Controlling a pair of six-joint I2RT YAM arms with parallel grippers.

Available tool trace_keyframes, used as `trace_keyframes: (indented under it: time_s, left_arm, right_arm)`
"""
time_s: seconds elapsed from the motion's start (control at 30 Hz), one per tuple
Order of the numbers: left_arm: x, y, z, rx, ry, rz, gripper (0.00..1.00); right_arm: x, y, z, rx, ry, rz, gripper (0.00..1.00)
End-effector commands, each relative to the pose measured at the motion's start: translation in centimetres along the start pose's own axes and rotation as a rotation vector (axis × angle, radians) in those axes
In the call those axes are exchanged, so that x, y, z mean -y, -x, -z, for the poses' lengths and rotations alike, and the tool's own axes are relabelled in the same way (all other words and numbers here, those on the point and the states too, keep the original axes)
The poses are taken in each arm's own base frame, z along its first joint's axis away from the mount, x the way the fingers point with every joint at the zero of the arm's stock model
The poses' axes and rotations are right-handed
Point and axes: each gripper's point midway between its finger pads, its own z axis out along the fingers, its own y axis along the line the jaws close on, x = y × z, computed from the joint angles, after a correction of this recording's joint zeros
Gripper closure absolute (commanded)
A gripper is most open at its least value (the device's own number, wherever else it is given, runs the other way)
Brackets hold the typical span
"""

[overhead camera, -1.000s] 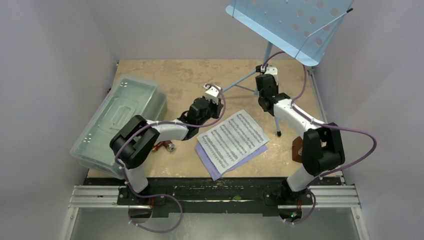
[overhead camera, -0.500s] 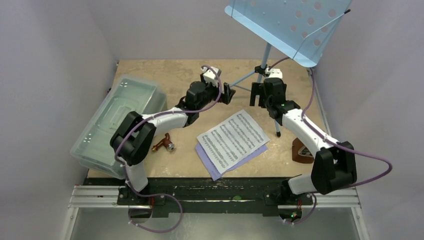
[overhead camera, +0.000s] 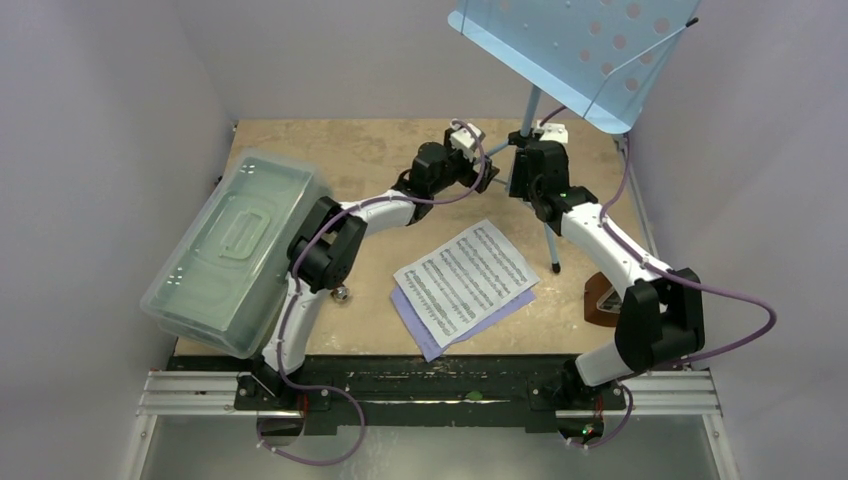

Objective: Set up the instrument practice props

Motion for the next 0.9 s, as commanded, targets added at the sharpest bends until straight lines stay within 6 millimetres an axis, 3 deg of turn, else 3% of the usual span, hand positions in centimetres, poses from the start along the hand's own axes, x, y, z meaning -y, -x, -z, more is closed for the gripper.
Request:
trace_keyframes:
  time_s: [0.0, 0.13, 0.3, 0.47, 0.73, 0.8, 0.87]
  left_arm:
    - [1.3, 2.0, -1.4, 0.086, -0.08, -0.029, 0.22]
    - [2.1, 1.2, -1.1, 0.098, -0.088, -0.024, 0.43]
    - [1.5, 1.9, 1.1, 0.119, -0.029, -0.04, 0.74]
    - [1.2, 2.7, 4.9, 0.134, 0.026, -0.052, 0.88]
    - [1.3, 2.2, 9.1, 0.117, 0.087, 0.004, 0.89]
    - [1.2, 1.8, 9.6, 0.103, 0.103, 0.034, 0.84]
    - [0.6, 1.8, 10.0, 0.079, 0.145, 0.071, 0.67]
  right_arm:
    - [-0.8, 2.9, 0.3, 0.075, 0.018, -0.026, 0.45]
    - [-0.7, 2.7, -0.4, 0.073, 0.003, 0.003, 0.61]
    - [-1.0, 2.3, -1.5, 0.082, 0.008, 0.05, 0.82]
    - [-0.2, 1.2, -2.1, 0.096, -0.019, 0.089, 0.86]
    - [-1.5, 1.2, -3.5, 0.119, 0.033, 0.126, 0.73]
    - [-1.8, 0.8, -3.6, 0.089, 0.045, 0.117, 0.62]
    - [-1.1, 0.4, -3.1, 0.053, 0.012, 0.109, 0.42]
